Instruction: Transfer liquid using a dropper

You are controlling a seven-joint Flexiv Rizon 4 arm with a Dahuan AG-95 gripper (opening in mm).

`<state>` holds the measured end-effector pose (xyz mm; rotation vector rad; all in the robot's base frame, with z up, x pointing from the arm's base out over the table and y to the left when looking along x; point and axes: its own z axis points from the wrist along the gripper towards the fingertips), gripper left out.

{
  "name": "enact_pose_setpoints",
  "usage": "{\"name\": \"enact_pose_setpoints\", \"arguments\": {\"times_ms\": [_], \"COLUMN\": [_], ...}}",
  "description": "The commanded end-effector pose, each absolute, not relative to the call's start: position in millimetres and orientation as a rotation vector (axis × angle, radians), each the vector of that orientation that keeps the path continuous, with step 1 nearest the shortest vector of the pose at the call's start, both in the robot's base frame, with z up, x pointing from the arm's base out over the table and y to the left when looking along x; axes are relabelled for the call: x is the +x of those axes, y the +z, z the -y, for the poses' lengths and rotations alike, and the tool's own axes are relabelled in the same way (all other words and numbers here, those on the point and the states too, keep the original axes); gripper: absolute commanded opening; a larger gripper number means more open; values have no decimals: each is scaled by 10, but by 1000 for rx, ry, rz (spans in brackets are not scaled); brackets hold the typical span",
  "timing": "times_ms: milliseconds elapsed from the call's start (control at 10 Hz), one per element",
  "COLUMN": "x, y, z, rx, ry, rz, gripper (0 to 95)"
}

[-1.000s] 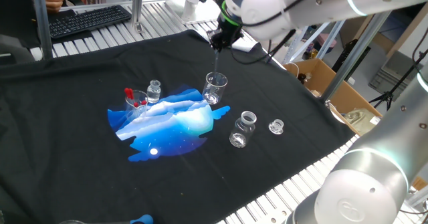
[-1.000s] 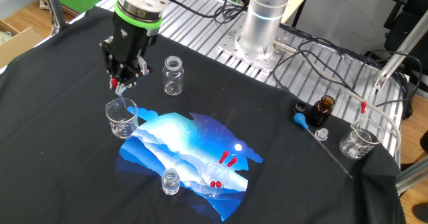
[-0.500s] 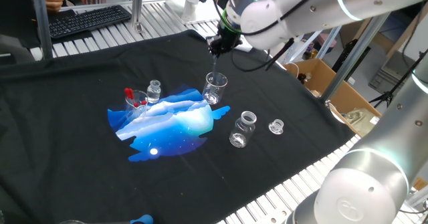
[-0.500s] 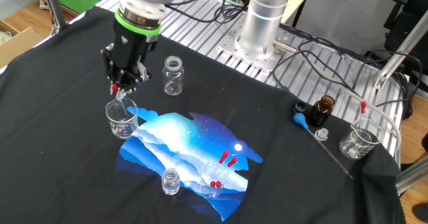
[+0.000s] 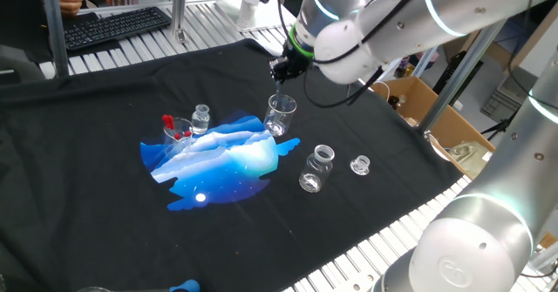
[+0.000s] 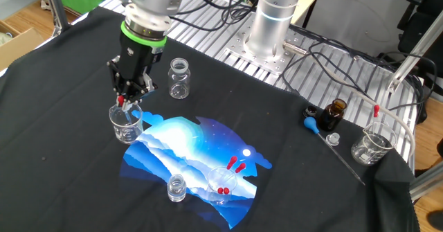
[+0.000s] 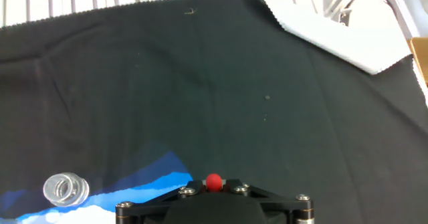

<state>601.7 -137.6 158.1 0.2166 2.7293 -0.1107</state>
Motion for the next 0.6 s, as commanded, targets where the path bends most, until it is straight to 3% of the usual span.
{"name": "enact_pose_setpoints", "arguments": {"times_ms": [100,600], "x": [6013,5983], "y": [1562,1423], "z": [1377,1393], "rx": [215,215], "ry": [-108,-98], "rz": [-2723,-2736], "gripper": [0,0]}}
